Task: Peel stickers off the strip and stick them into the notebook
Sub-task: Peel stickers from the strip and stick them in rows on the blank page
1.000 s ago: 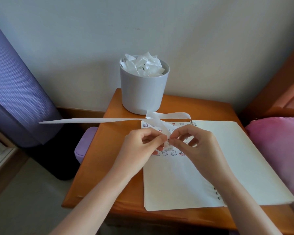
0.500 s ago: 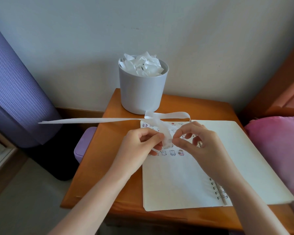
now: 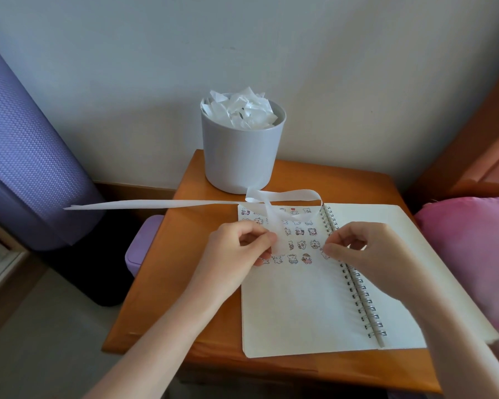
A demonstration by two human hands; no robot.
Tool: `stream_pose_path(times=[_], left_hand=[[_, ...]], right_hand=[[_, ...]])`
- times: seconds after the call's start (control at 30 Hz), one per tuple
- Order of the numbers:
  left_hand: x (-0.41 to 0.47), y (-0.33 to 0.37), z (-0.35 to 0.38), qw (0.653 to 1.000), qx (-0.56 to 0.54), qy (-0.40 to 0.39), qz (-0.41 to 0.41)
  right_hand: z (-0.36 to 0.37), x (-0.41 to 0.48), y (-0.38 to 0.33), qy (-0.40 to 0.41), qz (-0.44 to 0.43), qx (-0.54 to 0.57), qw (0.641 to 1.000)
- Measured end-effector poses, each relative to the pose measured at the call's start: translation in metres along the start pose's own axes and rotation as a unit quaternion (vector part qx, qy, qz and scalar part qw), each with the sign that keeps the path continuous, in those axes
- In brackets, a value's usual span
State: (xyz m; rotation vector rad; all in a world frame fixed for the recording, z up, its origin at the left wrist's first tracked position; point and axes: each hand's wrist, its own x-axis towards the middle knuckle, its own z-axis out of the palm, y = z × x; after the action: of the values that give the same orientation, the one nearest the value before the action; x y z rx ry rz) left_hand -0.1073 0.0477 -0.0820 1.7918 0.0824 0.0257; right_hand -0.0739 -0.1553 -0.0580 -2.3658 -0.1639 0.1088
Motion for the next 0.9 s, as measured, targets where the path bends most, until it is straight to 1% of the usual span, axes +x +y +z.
stream_pose_path(times=[0.13,0.9], left_hand=[[0.0003,-0.0004,-0.0002,1.000,0.006,0.006,0.001],[0.0003,-0.0027,-0.0006,1.000,0.017,0.003,0.012]], right_hand=[[0.0031,0.0002,0.0001,0.001,-0.011,-0.028,1.000],[0.0070,-0.0015,-0.0071,0.018,0.006,-0.107,0.994]])
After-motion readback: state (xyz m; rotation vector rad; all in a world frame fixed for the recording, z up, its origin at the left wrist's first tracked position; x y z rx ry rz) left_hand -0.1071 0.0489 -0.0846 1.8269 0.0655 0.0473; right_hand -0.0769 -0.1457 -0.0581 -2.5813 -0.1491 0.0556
